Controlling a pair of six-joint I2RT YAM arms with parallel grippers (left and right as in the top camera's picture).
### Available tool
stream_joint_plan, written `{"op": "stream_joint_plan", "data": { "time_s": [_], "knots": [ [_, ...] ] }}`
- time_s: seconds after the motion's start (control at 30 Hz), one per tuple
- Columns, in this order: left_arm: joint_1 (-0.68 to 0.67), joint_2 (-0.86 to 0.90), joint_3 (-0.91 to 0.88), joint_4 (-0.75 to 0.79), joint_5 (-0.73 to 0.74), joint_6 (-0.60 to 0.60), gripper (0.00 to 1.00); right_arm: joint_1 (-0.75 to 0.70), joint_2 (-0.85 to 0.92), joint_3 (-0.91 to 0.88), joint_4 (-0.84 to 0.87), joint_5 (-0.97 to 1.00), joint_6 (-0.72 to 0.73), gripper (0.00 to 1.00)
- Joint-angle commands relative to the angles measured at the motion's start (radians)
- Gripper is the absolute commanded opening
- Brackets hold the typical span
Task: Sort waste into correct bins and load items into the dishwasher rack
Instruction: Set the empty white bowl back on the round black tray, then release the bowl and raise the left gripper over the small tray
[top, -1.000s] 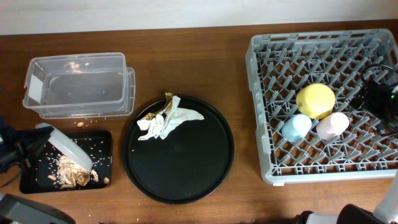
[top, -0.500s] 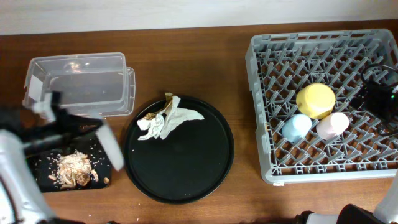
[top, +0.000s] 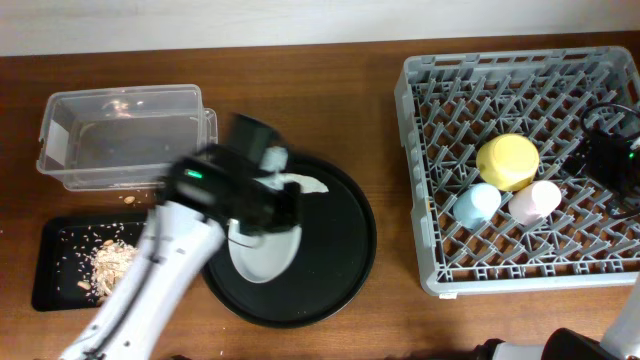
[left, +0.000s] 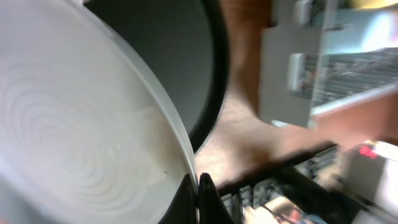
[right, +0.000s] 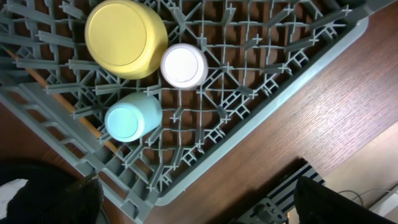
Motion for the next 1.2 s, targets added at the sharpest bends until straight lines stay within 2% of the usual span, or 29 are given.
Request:
{"op": "stream_joint_plan", "data": {
  "time_s": [0.0,0.2,0.4,0.5,0.67,0.83,0.9,1.03,1.1,1.17],
  "knots": [
    [-0.174,0.056,-0.047,0.059,-0.353,-0.245,0.01,-0.006,0.002,0.003,-0.002,0.006,0.008,0.99],
    [-0.310,0.223,-0.066,0.170,-0.417,-0.253,0.01,-0.006,0.002,0.003,-0.003,0.006,0.008,0.99],
    [-0.336,0.330,-0.066,0.164,-0.375,-0.254,0.02,-0.006,0.002,0.003,-0.003,0.006,0.008,0.99],
    [-0.336,0.337,-0.065,0.163,-0.330,-0.254,0.03,-0.006,0.002,0.003,-0.003,0.006,0.008,0.99],
    [-0.325,0.335,-0.062,0.143,-0.246,-0.252,0.12,-0.006,0.002,0.003,-0.003,0.006,0.008,0.99],
    [-0.320,0.334,-0.024,0.088,-0.248,-0.209,0.12,-0.006,0.002,0.003,-0.003,0.006,0.008,0.99],
    [-0.320,0.333,0.025,0.043,-0.274,-0.188,0.12,-0.006,0.002,0.003,-0.003,0.006,0.008,0.99],
    [-0.299,0.285,0.177,-0.127,-0.458,-0.189,0.13,-0.006,0.002,0.003,-0.003,0.006,0.008,0.99],
    [-0.264,0.240,0.276,-0.216,-0.552,-0.190,0.14,-0.006,0.002,0.003,-0.003,0.006,0.008,0.99],
    [-0.216,0.206,0.344,-0.264,-0.586,-0.190,0.15,-0.006,0.002,0.003,-0.003,0.006,0.008,0.99]
  ]
}}
